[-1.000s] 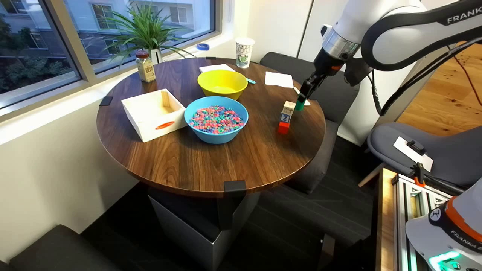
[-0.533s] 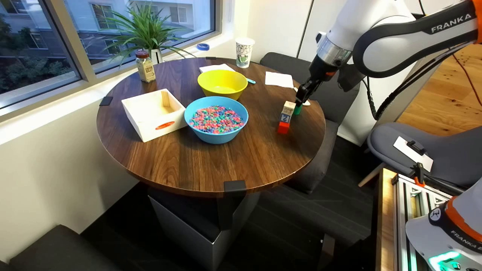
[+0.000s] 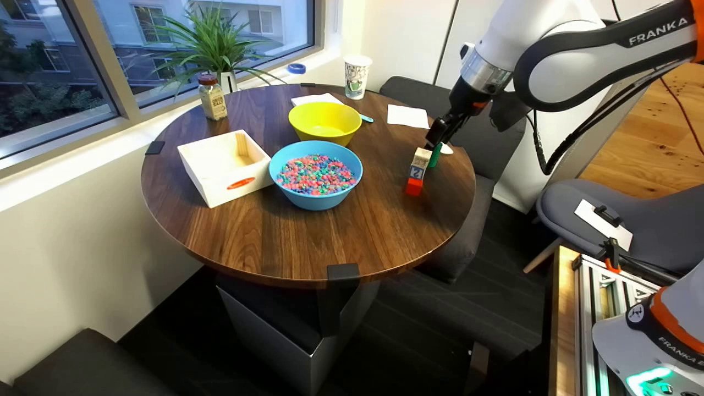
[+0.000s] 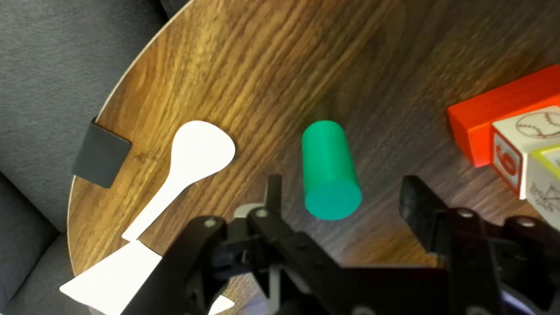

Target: Lift the cylinder plush block, put it on the table, put the two dices and the rectangle blush block on top of the cylinder plush block

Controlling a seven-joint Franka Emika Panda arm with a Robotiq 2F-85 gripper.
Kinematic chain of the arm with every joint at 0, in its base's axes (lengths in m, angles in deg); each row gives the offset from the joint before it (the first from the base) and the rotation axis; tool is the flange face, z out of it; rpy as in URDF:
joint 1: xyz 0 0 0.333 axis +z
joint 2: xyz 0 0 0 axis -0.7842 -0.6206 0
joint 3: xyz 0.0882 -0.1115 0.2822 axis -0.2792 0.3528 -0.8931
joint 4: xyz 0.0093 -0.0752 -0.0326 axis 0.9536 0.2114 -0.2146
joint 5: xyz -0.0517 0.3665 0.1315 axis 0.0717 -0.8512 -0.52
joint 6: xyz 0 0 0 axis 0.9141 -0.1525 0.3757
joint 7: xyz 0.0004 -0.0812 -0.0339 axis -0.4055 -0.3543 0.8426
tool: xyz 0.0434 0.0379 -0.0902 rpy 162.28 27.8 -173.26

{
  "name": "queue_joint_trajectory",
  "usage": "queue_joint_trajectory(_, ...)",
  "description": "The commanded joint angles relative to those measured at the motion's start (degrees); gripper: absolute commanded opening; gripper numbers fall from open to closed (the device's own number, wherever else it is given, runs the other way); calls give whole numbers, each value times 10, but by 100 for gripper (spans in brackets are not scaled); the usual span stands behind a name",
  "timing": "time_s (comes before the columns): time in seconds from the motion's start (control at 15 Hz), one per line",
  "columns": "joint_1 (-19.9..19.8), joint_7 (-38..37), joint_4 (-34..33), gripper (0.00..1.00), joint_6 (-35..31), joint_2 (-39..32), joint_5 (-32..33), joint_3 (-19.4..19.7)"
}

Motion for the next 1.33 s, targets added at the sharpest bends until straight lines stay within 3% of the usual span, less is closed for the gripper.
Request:
queue_joint_trajectory(0.0, 7, -9, -12, 100, 8, 16, 3, -8)
queue_joint_trajectory(0.33, 24, 3, -33, 100, 29, 43, -17, -19)
queue_joint_trajectory(0.93, 70, 60, -51, 100, 152, 46, -70, -27)
queue_joint_trajectory(1.27, 78, 106, -42, 96, 152, 44, -77, -24)
